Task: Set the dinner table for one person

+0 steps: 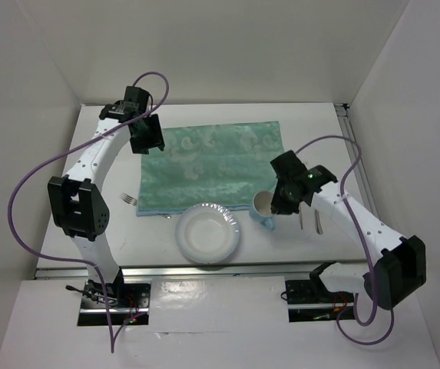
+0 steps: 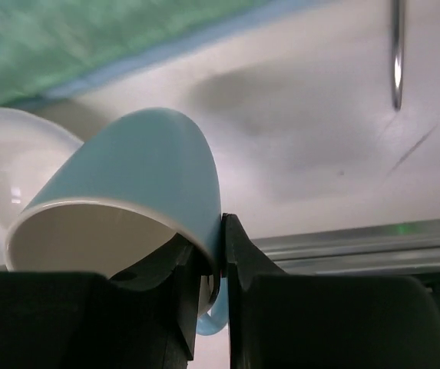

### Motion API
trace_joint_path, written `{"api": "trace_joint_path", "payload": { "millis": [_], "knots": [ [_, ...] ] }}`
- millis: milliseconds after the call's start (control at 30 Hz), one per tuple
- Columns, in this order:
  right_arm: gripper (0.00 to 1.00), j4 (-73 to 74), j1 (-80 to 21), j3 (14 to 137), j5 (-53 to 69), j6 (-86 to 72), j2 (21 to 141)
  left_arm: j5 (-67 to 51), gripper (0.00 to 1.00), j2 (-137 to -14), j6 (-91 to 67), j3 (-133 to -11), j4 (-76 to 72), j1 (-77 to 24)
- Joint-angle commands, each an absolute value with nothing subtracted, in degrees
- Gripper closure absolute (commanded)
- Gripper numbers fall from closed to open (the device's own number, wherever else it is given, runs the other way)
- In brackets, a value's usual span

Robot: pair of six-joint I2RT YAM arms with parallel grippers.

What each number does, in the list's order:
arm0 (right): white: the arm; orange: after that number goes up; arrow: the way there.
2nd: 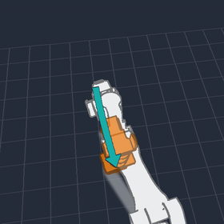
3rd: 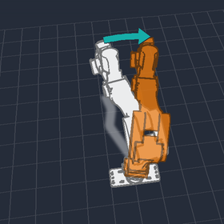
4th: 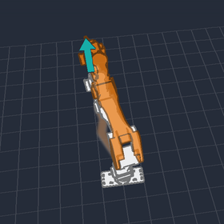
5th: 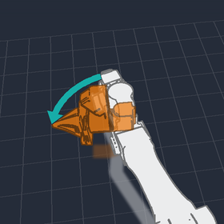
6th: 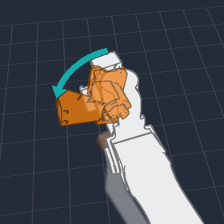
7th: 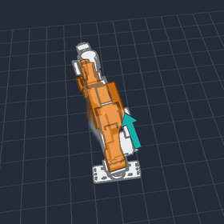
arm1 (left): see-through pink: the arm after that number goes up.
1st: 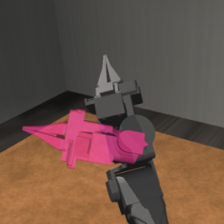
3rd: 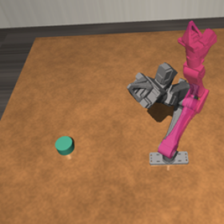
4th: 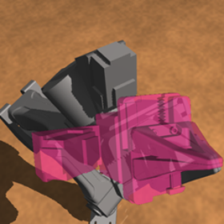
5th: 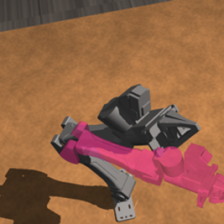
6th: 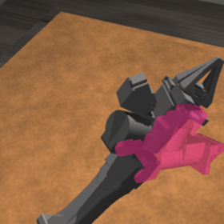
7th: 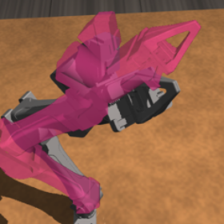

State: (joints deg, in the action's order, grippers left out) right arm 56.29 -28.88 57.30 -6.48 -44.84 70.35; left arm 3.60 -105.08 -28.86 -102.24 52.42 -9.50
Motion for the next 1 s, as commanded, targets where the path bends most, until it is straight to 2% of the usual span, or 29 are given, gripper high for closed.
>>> {"api": "trace_joint_path", "payload": {
  "millis": [0,200,300,467,567,667,800,967],
  "knots": [
    [1.00,58.0,-26.9,71.8,-12.7,-41.7,72.4,3.7,0.35,-104.1,-29.7,-103.2,52.6,-9.8],
    [1.00,53.4,-16.6,87.8,-14.1,-30.2,89.2,6.3,0.35,-100.8,-31.6,-100.6,52.6,-9.8],
    [1.00,51.3,-12.1,98.3,-10.8,-27.6,99.2,4.4,0.35,-97.9,-32.1,-97.7,52.6,-10.9],
    [1.00,52.4,-9.0,117.9,-8.2,-26.5,116.5,3.1,0.35,-92.8,-33.5,-90.5,52.1,-14.8],
    [1.00,54.0,-8.3,128.5,-6.4,-26.5,125.4,2.6,0.25,-88.2,-35.1,-84.3,51.0,-17.9],
    [1.00,55.7,-7.8,136.5,-7.0,-25.9,132.1,1.4,0.22,-84.7,-37.1,-78.3,49.4,-21.3],
    [1.00,53.4,-7.2,136.5,-5.8,-25.9,134.6,1.4,0.21,-81.2,-39.5,-71.2,45.8,-24.5],
    [1.00,51.8,-6.7,135.8,-5.8,-25.9,136.3,2.0,0.21,-84.0,-39.6,-72.0,46.7,-25.8]
  ]
}}
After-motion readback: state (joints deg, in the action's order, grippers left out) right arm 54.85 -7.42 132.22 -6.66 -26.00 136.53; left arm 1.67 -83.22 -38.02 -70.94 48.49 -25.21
